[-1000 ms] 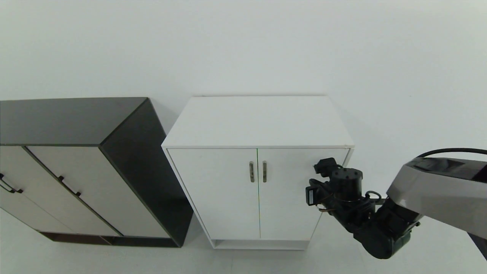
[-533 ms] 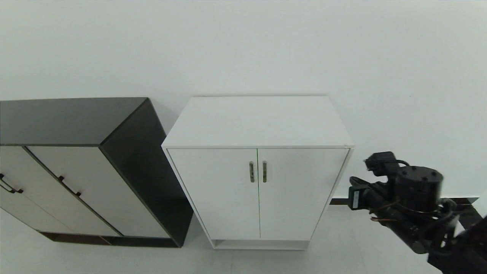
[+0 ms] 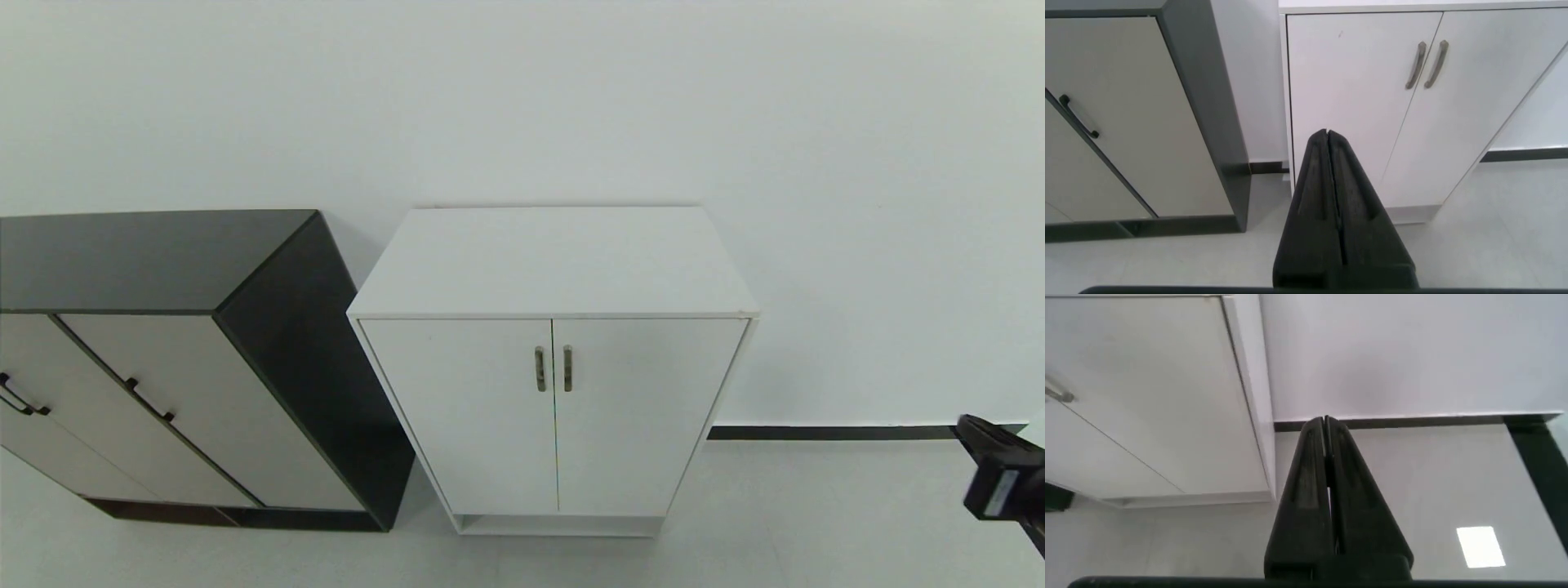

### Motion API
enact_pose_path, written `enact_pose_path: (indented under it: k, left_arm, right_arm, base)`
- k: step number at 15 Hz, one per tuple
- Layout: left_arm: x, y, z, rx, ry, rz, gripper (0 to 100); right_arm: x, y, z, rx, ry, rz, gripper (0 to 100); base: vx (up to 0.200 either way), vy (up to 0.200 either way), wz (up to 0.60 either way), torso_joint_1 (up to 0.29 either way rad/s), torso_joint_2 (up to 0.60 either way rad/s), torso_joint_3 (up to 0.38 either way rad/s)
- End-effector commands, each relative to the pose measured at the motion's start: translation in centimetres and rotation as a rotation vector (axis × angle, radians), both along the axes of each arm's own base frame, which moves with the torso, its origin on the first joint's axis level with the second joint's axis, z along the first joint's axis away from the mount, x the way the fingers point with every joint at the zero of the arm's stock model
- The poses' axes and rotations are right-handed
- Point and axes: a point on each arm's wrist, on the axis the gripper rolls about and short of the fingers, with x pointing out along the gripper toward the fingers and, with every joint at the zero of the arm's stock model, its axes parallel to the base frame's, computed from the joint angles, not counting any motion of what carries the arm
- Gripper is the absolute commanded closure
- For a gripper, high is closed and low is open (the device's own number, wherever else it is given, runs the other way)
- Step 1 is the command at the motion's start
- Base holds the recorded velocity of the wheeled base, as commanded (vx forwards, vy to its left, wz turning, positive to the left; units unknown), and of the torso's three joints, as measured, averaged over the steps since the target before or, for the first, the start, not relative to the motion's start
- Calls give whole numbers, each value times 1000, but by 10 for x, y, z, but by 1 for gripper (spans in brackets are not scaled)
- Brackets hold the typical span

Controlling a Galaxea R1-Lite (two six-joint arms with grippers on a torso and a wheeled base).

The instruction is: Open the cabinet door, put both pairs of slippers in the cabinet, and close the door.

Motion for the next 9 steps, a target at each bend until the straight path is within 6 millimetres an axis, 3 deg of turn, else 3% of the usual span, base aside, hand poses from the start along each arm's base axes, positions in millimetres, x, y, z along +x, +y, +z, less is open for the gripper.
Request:
enact_pose_path:
  k: [1,4,5,6,9]
  left_arm:
    - [0,0,0,0,0,1,100]
    - [0,0,0,0,0,1,100]
    - [0,0,0,0,0,1,100]
    - [0,0,0,0,0,1,100]
    - [0,0,0,0,0,0,100]
  right_arm:
    - [-74,-22,1,-18,-70,-23,100]
    - [-120,-33,-4,-27,-32,-5,100]
    - [-146,-39,-12,-25,-18,38,100]
    - [-159,-41,-21,-18,-22,93,100]
    - [-161,-40,-40,-8,-24,176,100]
  base:
    - [0,0,0,0,0,0]
    - [0,0,0,0,0,0]
    - [0,0,0,0,0,0]
    - [0,0,0,0,0,0]
    - [0,0,0,0,0,0]
